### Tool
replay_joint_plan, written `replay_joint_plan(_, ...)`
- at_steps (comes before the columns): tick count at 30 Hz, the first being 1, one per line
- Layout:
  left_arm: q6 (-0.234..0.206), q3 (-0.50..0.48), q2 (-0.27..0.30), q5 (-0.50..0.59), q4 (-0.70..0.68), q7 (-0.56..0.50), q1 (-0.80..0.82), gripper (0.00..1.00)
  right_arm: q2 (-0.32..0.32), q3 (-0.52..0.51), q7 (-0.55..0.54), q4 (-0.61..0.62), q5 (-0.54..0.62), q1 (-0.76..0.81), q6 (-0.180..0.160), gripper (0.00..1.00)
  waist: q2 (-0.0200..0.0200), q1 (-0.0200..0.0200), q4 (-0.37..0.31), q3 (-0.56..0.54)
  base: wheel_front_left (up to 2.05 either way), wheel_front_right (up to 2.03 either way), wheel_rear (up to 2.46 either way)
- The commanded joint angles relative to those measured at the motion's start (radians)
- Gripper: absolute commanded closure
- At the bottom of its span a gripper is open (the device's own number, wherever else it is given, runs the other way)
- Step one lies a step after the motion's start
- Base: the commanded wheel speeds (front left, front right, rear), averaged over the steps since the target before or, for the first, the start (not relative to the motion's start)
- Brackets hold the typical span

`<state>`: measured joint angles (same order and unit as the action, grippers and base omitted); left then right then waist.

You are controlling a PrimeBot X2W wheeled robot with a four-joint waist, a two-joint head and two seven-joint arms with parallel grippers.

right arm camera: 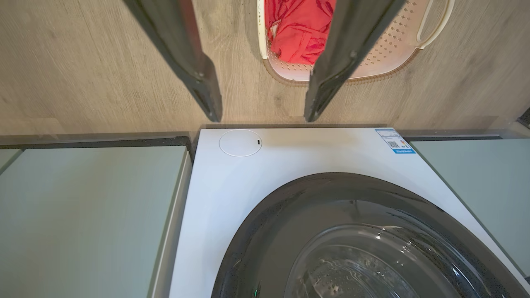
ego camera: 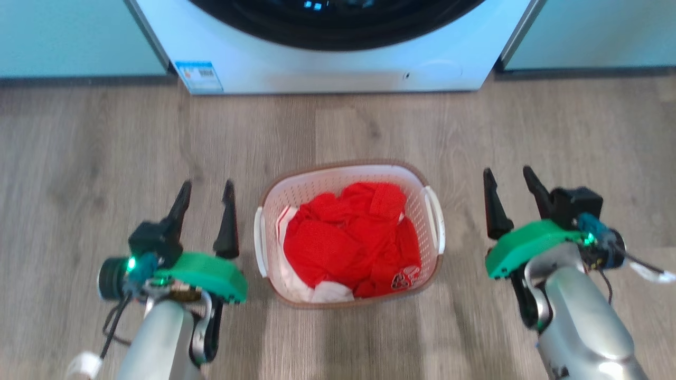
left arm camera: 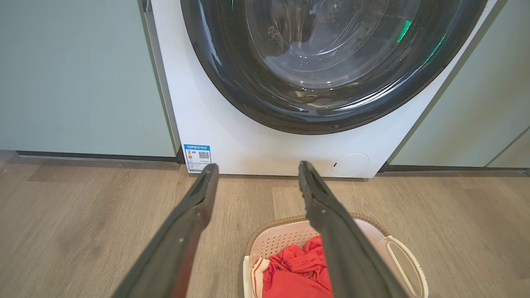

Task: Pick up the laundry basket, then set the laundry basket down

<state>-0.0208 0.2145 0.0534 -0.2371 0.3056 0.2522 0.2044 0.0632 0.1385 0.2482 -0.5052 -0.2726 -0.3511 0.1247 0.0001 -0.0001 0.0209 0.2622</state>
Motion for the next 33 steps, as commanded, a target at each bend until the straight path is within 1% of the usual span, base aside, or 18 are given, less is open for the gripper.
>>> replay_joint_plan(1,0.006,-0.046,0.003,0.012,-0.047,0.009,-0.015,0.0,-0.013,0.013,0.014,0.052,0.0,0.026,0.006,0.0,-0.0001,0.0001,-0.016,-0.054,0.0,0.0,0.0)
replay_joint_plan(7,0.004,-0.081,-0.001,0.025,-0.114,0.009,-0.133,0.0,-0.013,0.004,0.014,0.136,0.001,0.137,0.006,0.0,-0.0001,0.0001,-0.03,-0.136,0.0,0.0,0.0)
replay_joint_plan(16,-0.02,-0.095,-0.003,0.007,-0.189,0.01,-0.282,0.0,-0.013,-0.019,0.014,0.209,0.003,0.263,0.006,0.0,-0.0001,0.0001,-0.03,-0.222,0.0,0.0,0.0)
replay_joint_plan(24,-0.029,-0.115,-0.003,0.011,-0.2,0.01,-0.327,0.0,-0.013,-0.032,0.014,0.224,-0.002,0.306,0.006,0.0,-0.0001,0.0001,-0.029,-0.26,0.0,0.0,0.0)
replay_joint_plan(33,-0.029,-0.131,-0.003,0.021,-0.209,0.01,-0.336,0.0,-0.013,-0.027,0.014,0.229,-0.012,0.314,0.006,0.0,-0.0001,0.0001,-0.042,-0.265,0.0,0.0,0.0)
